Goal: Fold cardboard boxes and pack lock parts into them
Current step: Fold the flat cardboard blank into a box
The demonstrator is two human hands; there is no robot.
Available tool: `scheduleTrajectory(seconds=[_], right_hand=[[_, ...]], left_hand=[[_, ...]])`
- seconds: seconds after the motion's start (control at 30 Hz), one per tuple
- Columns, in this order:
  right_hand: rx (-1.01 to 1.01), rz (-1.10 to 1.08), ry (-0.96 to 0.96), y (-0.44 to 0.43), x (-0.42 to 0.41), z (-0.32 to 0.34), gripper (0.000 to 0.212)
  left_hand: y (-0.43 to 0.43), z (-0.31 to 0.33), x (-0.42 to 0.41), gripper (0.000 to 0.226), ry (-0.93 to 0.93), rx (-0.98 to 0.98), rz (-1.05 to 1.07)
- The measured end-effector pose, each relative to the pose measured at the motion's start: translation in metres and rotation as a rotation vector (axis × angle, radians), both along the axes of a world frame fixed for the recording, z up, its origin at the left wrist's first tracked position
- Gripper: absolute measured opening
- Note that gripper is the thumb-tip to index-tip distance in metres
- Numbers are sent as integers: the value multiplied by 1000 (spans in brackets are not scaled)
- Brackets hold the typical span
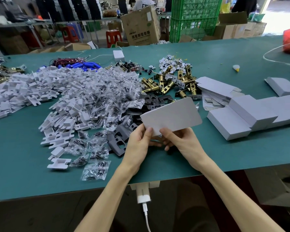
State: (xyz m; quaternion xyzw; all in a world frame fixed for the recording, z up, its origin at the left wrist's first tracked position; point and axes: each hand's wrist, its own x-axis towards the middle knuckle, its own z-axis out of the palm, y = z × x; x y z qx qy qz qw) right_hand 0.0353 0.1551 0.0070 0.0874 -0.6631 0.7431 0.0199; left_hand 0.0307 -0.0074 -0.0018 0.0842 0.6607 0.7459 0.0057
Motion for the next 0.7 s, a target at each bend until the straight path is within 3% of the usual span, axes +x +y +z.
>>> scheduleTrajectory(seconds=[0.37, 0.7], right_hand=[[-22, 15, 45, 2, -2, -4, 28], [4, 30, 103, 4, -3, -6, 34]], left_hand=[[-3, -1, -3, 33, -55, 65, -59], [-4, -5, -5, 28, -36, 63, 93]])
